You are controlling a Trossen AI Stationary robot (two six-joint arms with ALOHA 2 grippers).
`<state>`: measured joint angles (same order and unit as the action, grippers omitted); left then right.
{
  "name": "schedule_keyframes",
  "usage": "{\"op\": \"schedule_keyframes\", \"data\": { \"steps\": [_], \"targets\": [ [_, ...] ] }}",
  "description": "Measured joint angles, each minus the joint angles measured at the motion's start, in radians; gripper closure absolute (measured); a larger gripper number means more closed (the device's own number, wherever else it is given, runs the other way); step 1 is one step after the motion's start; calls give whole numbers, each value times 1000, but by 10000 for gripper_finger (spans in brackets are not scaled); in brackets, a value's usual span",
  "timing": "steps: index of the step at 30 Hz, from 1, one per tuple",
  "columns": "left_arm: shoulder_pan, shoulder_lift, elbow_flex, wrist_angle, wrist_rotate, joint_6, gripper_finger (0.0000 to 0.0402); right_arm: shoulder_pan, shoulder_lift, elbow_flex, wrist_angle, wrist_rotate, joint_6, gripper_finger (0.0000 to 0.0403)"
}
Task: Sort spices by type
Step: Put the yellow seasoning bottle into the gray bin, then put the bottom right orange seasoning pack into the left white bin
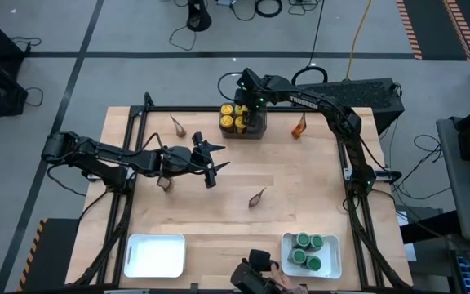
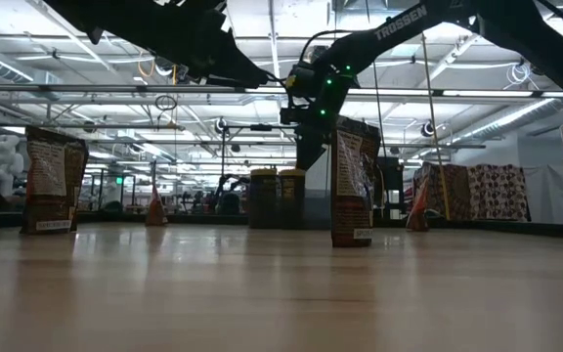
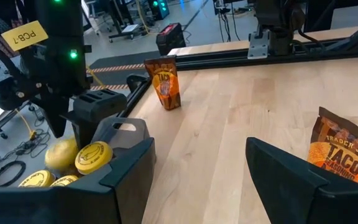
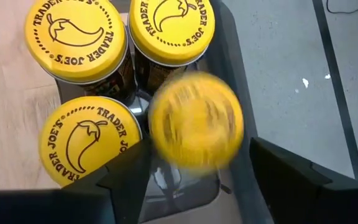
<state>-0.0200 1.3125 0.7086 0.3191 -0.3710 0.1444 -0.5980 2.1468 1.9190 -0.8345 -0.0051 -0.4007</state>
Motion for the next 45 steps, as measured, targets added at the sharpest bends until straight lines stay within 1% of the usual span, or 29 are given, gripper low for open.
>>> {"op": "schedule_keyframes", "data": {
  "steps": [7, 11, 15, 19, 23, 28, 30, 32, 35, 38, 43, 45],
  "targets": [
    [0, 0, 0, 0, 0, 0, 147, 0, 0, 0, 1, 6, -22, 117],
    [0, 0, 0, 0, 0, 0, 147, 0, -26, 0, -14, 7, -34, 111],
    [0, 0, 0, 0, 0, 0, 147, 0, -100, 0, -25, 6, -38, 111],
    [0, 0, 0, -15, 2, -5, 147, 0, -195, 0, -92, 6, -19, 111],
    [-2, 0, 0, -25, 26, -8, 147, 5, -298, 0, -238, 0, 67, 111],
    [-3, 0, 0, -21, 65, -33, 147, 23, -386, 1, -502, -2, 232, 111],
    [-3, 0, 0, -19, 96, -35, 147, 31, -415, 0, -594, -1, 284, 111],
    [-9, 0, 1, -8, 138, -43, 147, 46, -449, -8, -636, 3, 336, 111],
    [-25, 0, 17, -9, 183, -74, 147, 83, -522, -70, -627, 6, 381, 111],
    [-60, 0, 52, -17, 188, -108, 147, 130, -613, -172, -578, 7, 422, 111],
    [-138, 7, 123, -27, 187, -195, 147, 231, -788, -424, -432, 62, 523, 111],
    [-166, 18, 167, -78, 184, -253, 147, 269, -852, -532, -370, 61, 562, 111]
  ]
}}
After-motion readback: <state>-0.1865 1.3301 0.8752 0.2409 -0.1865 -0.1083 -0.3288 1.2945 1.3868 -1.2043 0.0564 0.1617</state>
